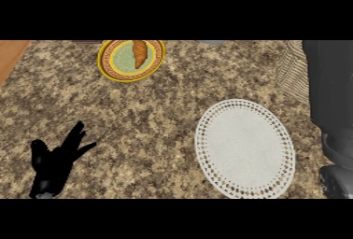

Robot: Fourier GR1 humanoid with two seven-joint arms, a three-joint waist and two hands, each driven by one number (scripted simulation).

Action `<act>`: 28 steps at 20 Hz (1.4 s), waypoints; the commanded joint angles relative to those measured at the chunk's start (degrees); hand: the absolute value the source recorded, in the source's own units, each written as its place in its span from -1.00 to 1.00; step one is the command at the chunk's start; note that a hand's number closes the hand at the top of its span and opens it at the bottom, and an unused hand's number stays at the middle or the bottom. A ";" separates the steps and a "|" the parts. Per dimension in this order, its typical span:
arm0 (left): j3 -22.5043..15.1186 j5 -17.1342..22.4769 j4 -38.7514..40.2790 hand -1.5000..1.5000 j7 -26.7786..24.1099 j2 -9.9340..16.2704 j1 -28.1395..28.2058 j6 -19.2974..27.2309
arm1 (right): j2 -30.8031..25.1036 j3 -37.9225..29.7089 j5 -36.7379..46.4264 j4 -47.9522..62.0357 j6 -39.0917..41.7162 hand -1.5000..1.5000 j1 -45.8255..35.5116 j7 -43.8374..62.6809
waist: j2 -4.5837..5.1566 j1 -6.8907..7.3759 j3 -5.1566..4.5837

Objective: Pick the tomato from the placemat and place it in the basket

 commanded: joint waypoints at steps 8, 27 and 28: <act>-0.52 0.46 0.93 0.00 4.10 -0.08 3.90 -1.22 | -10.61 -8.24 -4.01 8.69 2.77 1.00 -0.17 -4.14 | 0.61 0.12 -0.59; -0.22 -2.02 3.22 0.00 4.21 -2.13 1.16 -0.35 | -15.10 -22.41 -23.57 19.48 -15.41 1.00 11.61 -27.19 | 0.91 0.30 -0.48; 0.94 -1.94 4.33 0.00 1.78 -1.09 2.44 -1.68 | -14.57 -20.65 -22.04 18.16 -14.41 1.00 11.26 -24.45 | 0.59 0.01 -0.58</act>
